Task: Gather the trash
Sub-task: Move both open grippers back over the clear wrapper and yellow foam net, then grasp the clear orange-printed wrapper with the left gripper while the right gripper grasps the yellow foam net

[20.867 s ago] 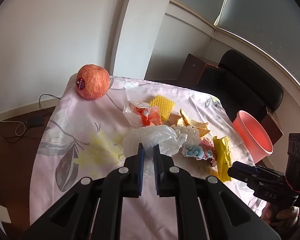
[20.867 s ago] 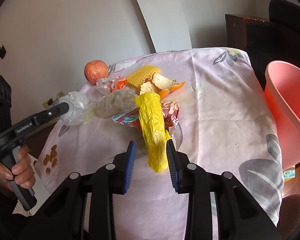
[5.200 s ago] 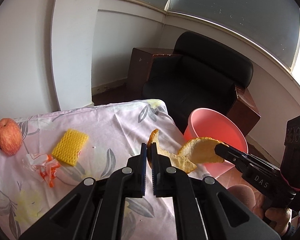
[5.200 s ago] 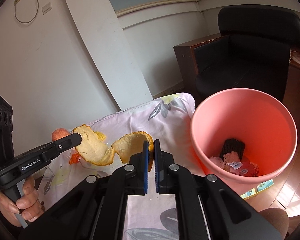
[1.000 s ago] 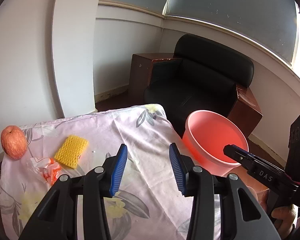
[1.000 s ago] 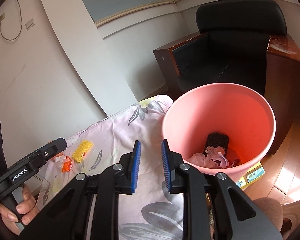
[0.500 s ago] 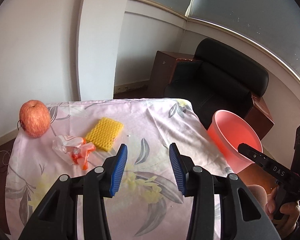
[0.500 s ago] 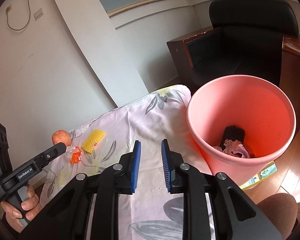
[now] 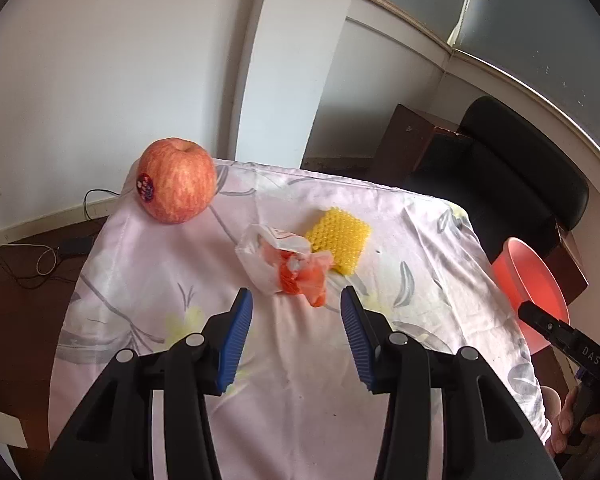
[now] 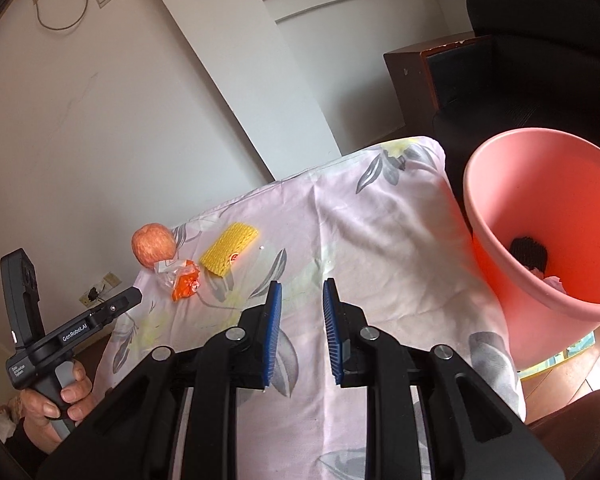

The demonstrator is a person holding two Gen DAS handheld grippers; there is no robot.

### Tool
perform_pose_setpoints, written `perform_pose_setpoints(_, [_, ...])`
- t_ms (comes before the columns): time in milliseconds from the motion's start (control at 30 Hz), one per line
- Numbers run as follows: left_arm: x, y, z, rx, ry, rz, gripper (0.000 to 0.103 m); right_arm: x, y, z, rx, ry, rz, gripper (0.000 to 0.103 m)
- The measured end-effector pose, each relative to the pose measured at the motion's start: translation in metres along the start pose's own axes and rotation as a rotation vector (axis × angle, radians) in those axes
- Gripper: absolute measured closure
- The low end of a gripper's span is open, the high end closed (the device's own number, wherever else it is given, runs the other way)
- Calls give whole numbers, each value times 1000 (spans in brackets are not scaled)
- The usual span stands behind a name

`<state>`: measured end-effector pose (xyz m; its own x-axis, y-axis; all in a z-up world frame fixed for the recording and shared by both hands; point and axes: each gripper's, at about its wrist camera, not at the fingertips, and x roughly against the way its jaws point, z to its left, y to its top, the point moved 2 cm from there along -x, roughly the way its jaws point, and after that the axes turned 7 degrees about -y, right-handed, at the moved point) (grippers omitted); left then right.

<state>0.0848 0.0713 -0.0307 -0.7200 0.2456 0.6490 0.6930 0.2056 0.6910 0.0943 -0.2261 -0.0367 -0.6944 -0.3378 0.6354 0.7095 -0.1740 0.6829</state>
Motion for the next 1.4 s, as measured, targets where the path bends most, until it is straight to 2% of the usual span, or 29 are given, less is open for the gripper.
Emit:
perform_pose_setpoints(233, [-8, 17, 23, 101, -16, -28, 57, -14, -2, 10, 16, -4, 40, 81])
perform_pose_setpoints(333, [-19, 23, 29, 140, -17, -35, 52, -20, -2, 16, 28, 1, 54, 81])
perform_pose_setpoints(533, [-44, 32, 41, 252, -93, 5, 50, -31, -1, 28, 59, 15, 76, 81])
perform_pose_setpoints(667, [-61, 34, 45, 286, -97, 21, 49, -42, 1, 35, 62, 28, 101, 81])
perform_pose_setpoints(767, [-68, 32, 49, 313, -125, 41, 56, -50, 6, 44, 69, 46, 109, 81])
perform_pose_setpoints(833, [-69, 30, 51, 321, -143, 44, 75, -57, 9, 52, 78, 60, 115, 81])
perform_pose_setpoints(967, [-63, 27, 52, 303, -149, 30, 86, -76, 17, 68, 82, 100, 146, 81])
perform_pose_setpoints(1000, [-60, 26, 54, 302, -154, 24, 91, -82, 18, 71, 83, 106, 157, 76])
perform_pose_setpoints(1033, [-56, 26, 55, 301, -154, 14, 93, -88, 19, 74, 82, 114, 167, 69])
perform_pose_setpoints(1067, [-51, 26, 57, 300, -151, 1, 93, -94, 21, 77, 77, 122, 178, 68])
perform_pose_setpoints(1200, [-34, 27, 62, 291, -142, -38, 93, -121, 26, 88, 69, 120, 217, 68])
perform_pose_setpoints(1400, [-19, 22, 63, 274, -145, -58, 93, -155, 30, 99, 37, 74, 268, 68])
